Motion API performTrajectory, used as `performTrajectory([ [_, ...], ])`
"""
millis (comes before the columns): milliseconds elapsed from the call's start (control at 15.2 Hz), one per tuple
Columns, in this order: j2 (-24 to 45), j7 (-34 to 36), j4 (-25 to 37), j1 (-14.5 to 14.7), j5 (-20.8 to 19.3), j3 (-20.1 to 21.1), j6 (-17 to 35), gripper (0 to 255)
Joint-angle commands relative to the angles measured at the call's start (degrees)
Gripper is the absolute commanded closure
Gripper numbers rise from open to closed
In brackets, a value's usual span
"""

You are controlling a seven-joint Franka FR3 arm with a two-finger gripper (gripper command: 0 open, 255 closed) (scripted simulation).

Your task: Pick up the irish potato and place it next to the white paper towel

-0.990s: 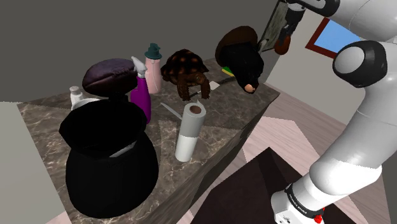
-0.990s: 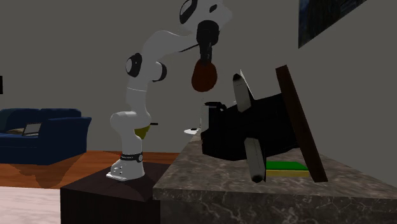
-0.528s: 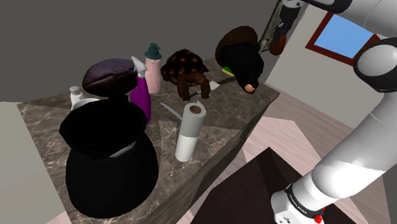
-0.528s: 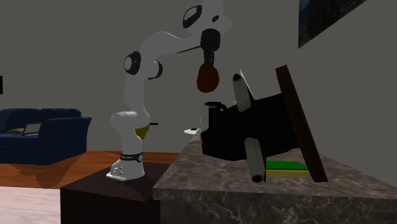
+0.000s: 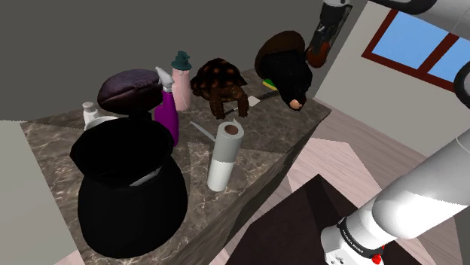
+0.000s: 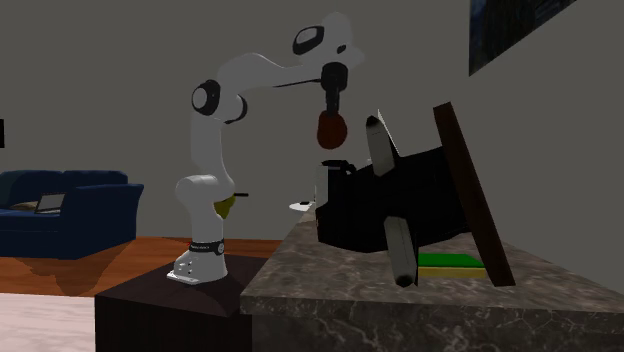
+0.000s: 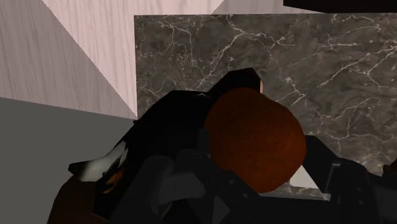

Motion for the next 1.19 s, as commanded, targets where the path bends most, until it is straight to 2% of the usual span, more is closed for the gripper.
performTrajectory([
  [0,-1.5,2.9,-1.7,1.4,-0.2,1.5,-0.7,255],
  [594,-4.0,15.0,-3.7,7.2,0.1,8.6,-5.4,255],
  [1122,-1.7,25.9,-0.2,12.5,0.7,15.2,-10.3,255],
])
